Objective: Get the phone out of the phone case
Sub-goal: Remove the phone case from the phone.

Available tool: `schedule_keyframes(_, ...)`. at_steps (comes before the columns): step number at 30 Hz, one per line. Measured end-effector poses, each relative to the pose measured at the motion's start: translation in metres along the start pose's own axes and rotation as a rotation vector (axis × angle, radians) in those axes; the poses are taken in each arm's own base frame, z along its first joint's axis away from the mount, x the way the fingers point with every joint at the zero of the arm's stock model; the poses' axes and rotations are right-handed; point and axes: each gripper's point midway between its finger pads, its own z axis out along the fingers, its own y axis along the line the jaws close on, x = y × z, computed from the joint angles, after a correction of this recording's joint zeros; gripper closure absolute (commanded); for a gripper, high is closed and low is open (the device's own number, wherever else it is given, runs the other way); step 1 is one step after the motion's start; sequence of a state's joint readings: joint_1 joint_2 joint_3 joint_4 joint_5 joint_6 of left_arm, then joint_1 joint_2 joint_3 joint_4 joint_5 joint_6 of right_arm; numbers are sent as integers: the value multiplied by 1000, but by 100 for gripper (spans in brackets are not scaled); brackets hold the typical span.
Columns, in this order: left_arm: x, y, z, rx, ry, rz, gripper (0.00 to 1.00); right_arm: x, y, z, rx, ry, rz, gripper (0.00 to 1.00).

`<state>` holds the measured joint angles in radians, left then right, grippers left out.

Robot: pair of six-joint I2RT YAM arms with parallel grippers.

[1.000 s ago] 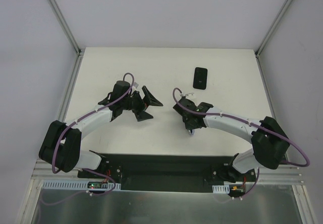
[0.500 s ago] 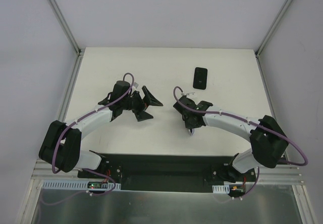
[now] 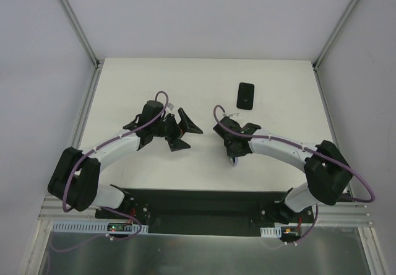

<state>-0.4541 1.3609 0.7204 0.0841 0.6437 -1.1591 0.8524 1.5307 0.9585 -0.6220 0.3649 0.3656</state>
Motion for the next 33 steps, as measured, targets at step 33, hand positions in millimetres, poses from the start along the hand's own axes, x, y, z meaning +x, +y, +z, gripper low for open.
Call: schedule_keyframes(33,25,21,117,-171,169,49,9,0,3,34,-133,-74,61,99)
